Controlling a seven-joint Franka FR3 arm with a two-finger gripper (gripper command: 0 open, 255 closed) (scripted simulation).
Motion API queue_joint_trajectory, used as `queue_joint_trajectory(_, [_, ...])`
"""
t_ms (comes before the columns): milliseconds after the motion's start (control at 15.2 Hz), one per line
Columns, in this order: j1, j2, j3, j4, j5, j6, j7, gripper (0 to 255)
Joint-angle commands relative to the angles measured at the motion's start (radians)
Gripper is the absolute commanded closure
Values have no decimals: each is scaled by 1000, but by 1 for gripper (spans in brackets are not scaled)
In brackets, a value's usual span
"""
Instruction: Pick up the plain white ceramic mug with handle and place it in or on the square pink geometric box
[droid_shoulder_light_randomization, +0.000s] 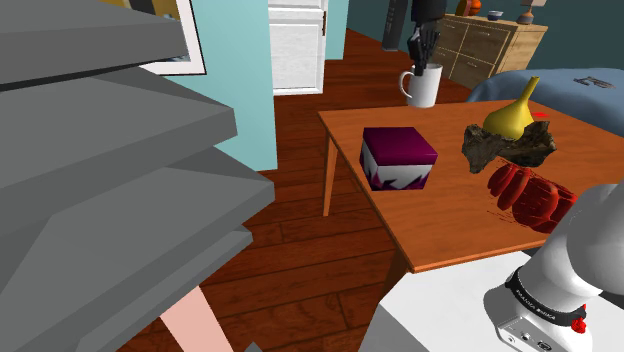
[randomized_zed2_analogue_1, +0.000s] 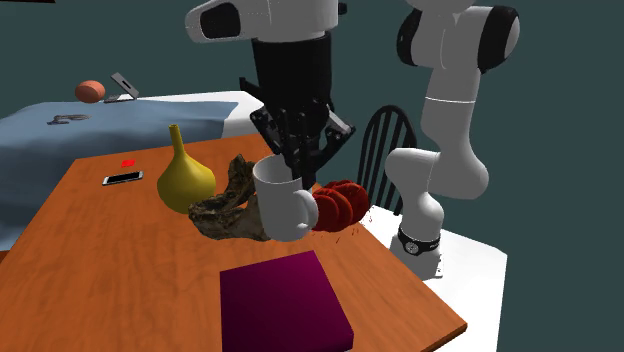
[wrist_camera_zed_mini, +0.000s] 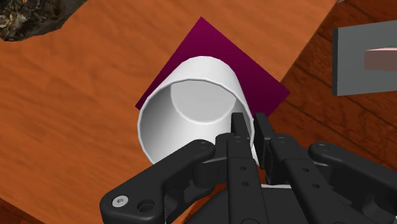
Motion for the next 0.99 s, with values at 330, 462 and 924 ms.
queue_joint_trajectory(330, [14, 78, 13, 52, 19, 24, 29, 255])
queue_joint_trajectory(462, [14, 68, 13, 11, 18, 54, 32, 255])
queue_joint_trajectory(924, [15, 42, 14, -116, 15, 155, 40, 255])
